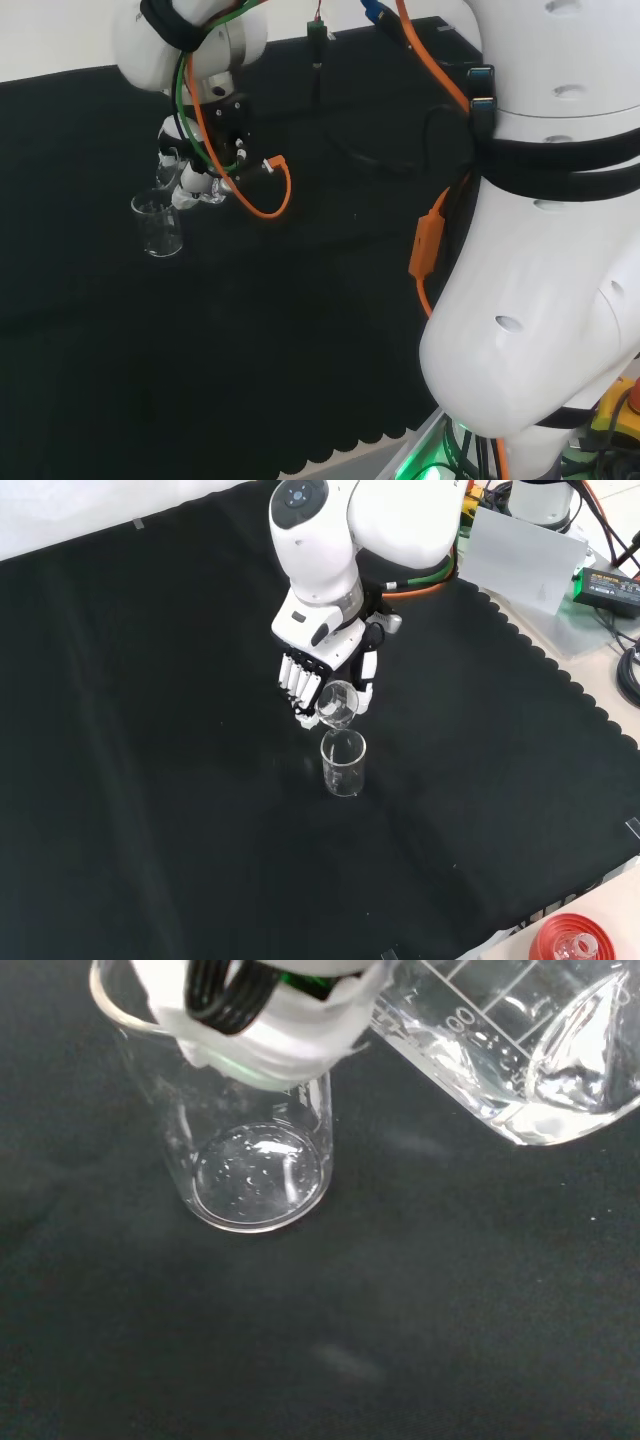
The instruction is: Pour the water from the handheld beaker into the one on the table.
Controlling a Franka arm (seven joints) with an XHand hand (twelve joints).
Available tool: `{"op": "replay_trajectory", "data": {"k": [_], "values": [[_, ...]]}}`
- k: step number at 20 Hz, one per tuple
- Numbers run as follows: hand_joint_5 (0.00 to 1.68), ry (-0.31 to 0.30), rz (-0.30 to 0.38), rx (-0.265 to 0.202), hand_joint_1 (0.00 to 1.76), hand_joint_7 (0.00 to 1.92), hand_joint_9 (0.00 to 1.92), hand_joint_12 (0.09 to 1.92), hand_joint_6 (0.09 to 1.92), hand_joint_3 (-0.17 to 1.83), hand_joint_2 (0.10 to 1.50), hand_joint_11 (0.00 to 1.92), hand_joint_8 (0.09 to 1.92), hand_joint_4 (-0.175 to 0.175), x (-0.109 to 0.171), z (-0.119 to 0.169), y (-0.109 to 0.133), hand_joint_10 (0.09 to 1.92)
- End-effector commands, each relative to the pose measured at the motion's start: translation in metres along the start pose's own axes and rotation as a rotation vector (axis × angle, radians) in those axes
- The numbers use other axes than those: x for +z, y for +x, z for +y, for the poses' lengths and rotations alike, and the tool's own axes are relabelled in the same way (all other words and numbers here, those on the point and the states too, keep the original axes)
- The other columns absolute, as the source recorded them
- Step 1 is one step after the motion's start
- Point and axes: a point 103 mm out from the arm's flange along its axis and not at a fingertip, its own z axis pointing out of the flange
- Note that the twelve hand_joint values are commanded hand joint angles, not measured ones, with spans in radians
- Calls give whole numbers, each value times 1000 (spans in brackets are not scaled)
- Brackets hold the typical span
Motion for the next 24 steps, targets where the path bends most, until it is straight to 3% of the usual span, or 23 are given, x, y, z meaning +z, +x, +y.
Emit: {"op": "replay_trajectory", "data": {"k": [1, 24], "values": [[1077, 31, -50, 5, 1409, 1246, 1263, 913, 811, -175, 1080, 830, 587, -125, 1, 2, 3, 786], [1071, 114, -255, 19, 1410, 1254, 1264, 908, 821, -175, 1079, 835, 580, -132, -11, 9, 12, 779]]}}
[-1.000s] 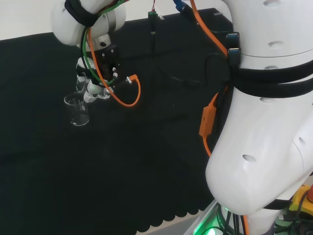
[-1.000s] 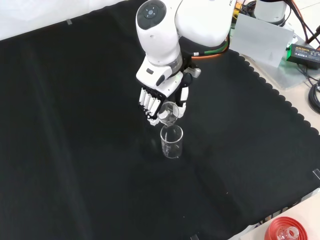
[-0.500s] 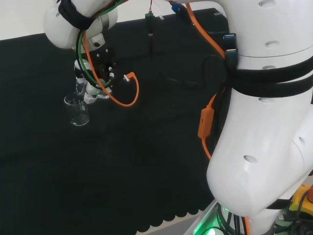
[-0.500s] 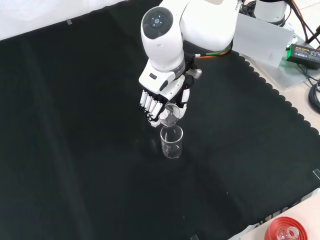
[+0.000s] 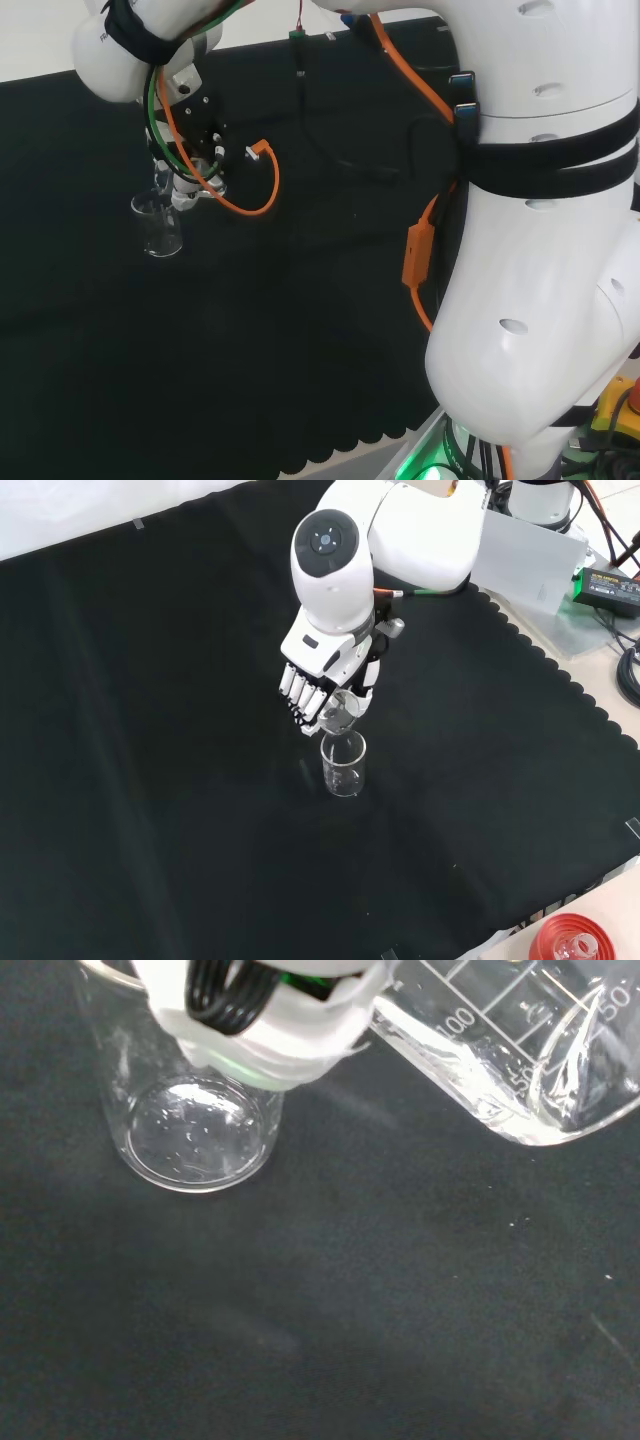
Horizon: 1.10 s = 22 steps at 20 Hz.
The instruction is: Pour the water from the handheld beaker into the one on the table.
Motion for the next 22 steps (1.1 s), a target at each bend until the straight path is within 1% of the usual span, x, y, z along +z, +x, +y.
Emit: {"op": "replay_trajectory", "data": {"k": [1, 8, 19, 22], "values": [[1071, 33, -48, 11, 1410, 1254, 1265, 908, 821, -175, 1079, 836, 580, -132, -1, 2, 1, 779], [1070, 51, -75, 21, 1410, 1254, 1267, 906, 824, -175, 1079, 836, 577, -132, -2, 3, 2, 775], [1069, 76, -144, 37, 1410, 1254, 1270, 903, 827, -175, 1078, 835, 573, -131, -9, 6, 0, 772], [1069, 83, -152, 38, 1410, 1254, 1271, 903, 827, -175, 1078, 835, 572, -131, -9, 6, -1, 771]]}}
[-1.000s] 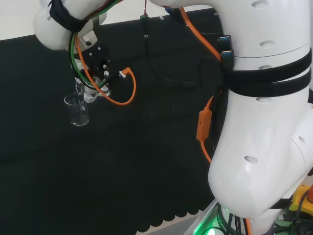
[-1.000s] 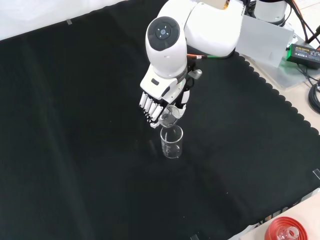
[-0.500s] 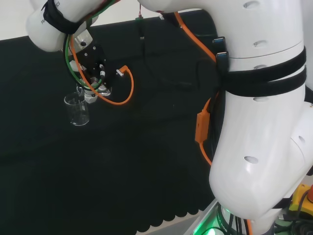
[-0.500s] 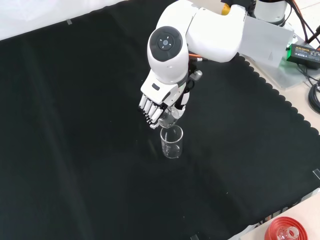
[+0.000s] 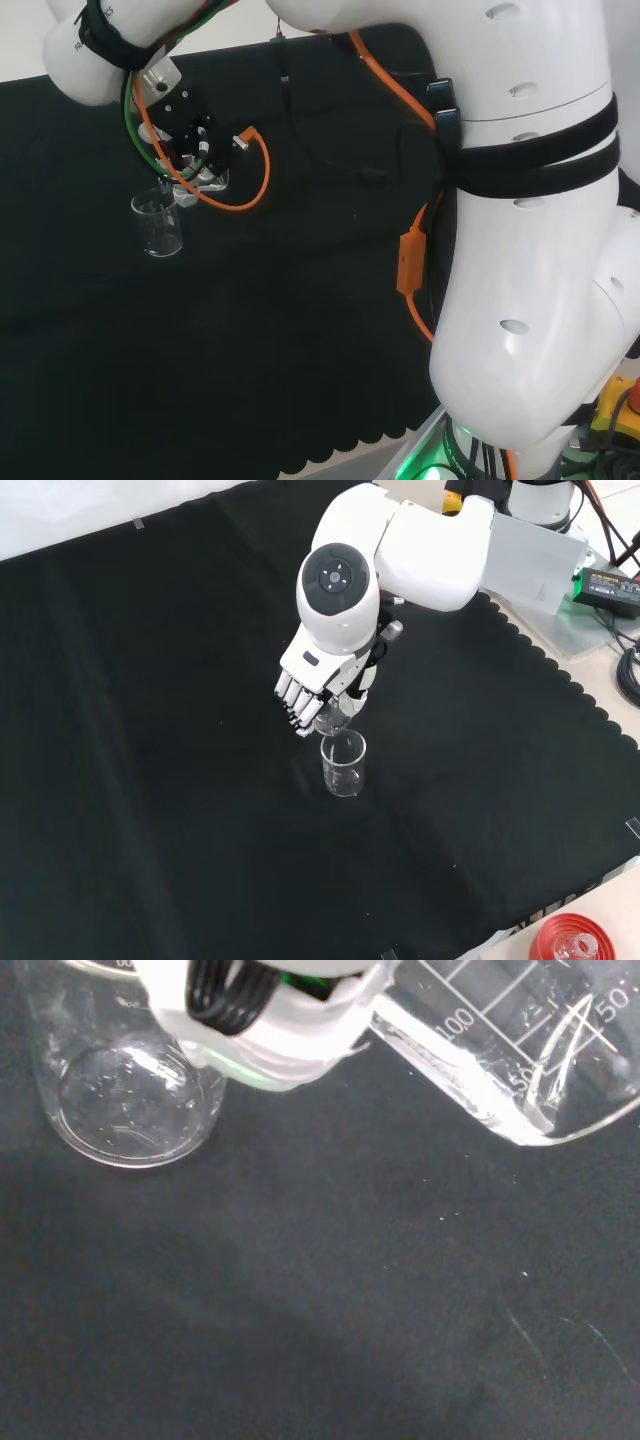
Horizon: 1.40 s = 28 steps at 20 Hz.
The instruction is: Pour the water from the handheld beaker into the one on the table.
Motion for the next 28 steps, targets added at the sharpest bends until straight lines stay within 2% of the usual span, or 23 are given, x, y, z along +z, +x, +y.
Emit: {"op": "replay_trajectory", "data": {"k": [1, 18, 23, 28], "values": [[1069, 10, -24, 5, 1410, 1254, 1271, 902, 827, -175, 1078, 835, 572, -131, 0, 0, -1, 771], [1070, 12, -42, 8, 1410, 1254, 1275, 900, 826, -175, 1078, 836, 571, -130, -3, -7, -6, 763], [1070, 24, -71, 11, 1410, 1254, 1276, 900, 826, -175, 1077, 836, 571, -130, -9, -6, 4, 762], [1070, 28, -72, 7, 1410, 1254, 1277, 900, 827, -175, 1077, 837, 571, -130, -12, -5, 10, 760]]}}
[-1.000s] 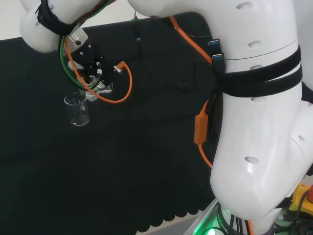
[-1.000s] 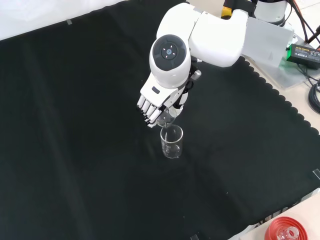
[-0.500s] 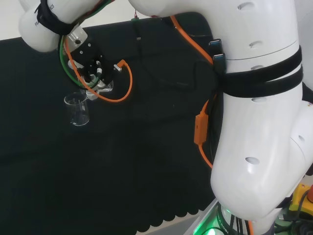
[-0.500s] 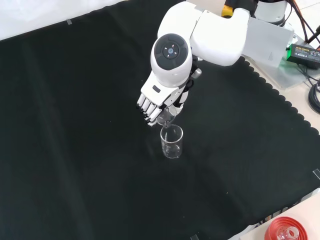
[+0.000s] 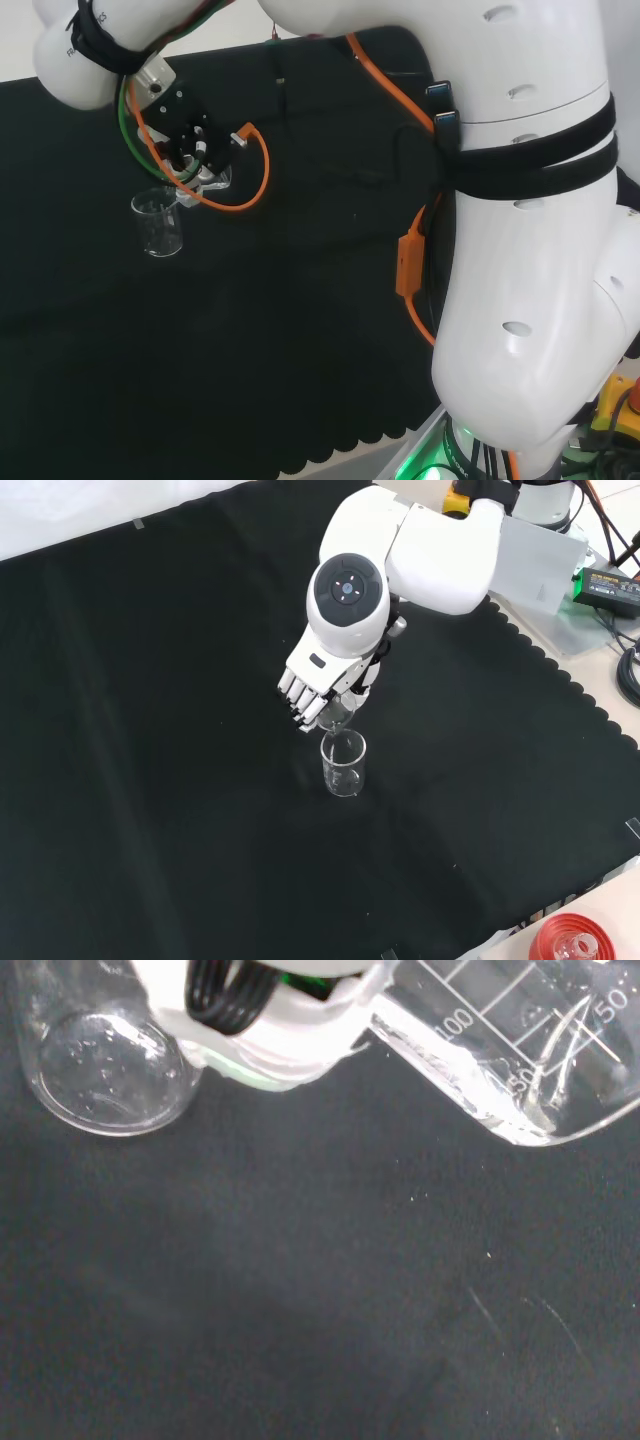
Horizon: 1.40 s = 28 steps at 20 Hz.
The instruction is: Pour the water from the handheld beaker into the one on the table.
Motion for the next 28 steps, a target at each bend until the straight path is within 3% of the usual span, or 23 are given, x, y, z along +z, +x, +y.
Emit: {"op": "replay_trajectory", "data": {"k": [1, 28], "values": [[1070, -1, 0, -2, 1410, 1254, 1277, 900, 827, -175, 1077, 838, 570, -130, -4, 0, 3, 760], [1071, 13, -43, -11, 1411, 1257, 1279, 896, 825, -175, 1077, 840, 567, -131, -11, -3, 8, 755]]}}
